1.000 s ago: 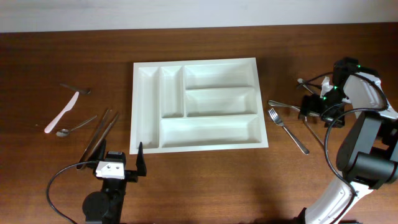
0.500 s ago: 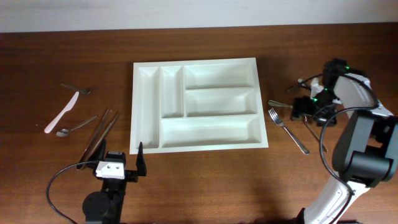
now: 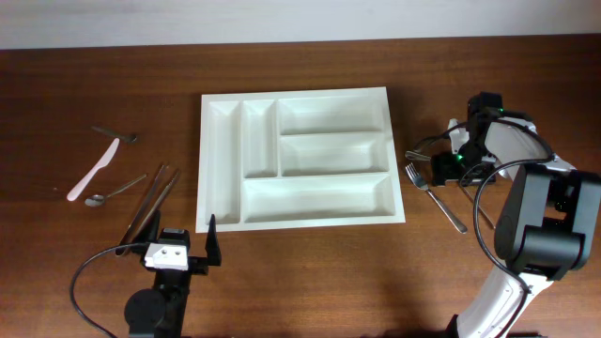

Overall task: Pack container
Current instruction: 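Close the right gripper on the silver fork, then carry the fork with the right gripper into the tray's top-right compartment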

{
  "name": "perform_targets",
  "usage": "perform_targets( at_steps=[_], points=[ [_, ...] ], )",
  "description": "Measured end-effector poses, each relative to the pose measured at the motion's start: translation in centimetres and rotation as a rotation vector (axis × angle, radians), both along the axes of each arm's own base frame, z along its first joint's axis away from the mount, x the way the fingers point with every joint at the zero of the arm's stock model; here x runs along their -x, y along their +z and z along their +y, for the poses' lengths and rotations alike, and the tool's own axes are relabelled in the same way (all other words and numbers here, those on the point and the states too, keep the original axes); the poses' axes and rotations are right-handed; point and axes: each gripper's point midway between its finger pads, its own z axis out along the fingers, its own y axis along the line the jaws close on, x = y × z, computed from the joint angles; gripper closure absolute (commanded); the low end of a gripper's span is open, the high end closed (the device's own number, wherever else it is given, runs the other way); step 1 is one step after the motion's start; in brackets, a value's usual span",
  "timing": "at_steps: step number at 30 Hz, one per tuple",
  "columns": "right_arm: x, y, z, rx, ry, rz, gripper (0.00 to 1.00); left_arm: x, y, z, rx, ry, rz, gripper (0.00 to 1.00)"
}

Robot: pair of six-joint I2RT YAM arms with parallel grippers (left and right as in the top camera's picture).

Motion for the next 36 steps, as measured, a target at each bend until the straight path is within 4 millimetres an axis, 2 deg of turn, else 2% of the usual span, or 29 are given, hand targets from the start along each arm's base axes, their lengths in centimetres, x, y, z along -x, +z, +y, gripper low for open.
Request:
perform_targets(
  at_steps=[3, 8, 11, 22, 28, 31, 36],
  points=[
    [0.0, 0.0, 0.0, 0.001, 0.0, 0.001, 0.66, 0.0, 0.0, 0.0, 0.0, 0.0, 0.0, 0.01],
    [-0.3, 0.0, -0.1, 0.003, -0.019, -0.011, 0.88, 0.0, 0.0, 0.0, 0.0, 0.0, 0.0, 0.01],
    [-0.5, 0.0, -0.1, 0.005, -0.034, -0.022, 0.96, 0.0, 0.0, 0.0, 0.0, 0.0, 0.0, 0.01],
    [-0.7, 0.0, -0.4, 0.006, -0.076, -0.029, 0.96, 0.0, 0.0, 0.0, 0.0, 0.0, 0.0, 0.01],
    [0.7, 0.5, -0.3, 0.003, -0.086, 0.039, 0.96, 0.0, 0.0, 0.0, 0.0, 0.0, 0.0, 0.01],
    [-0.1, 2.0, -0.5, 0.0, -0.099, 0.048, 0.96, 0.0, 0.0, 0.0, 0.0, 0.0, 0.0, 0.01],
    [-3.1, 7.6, -0.3, -0.039, -0.102, -0.023, 0.96, 0.0, 0.0, 0.0, 0.0, 0.0, 0.0, 0.01]
  ],
)
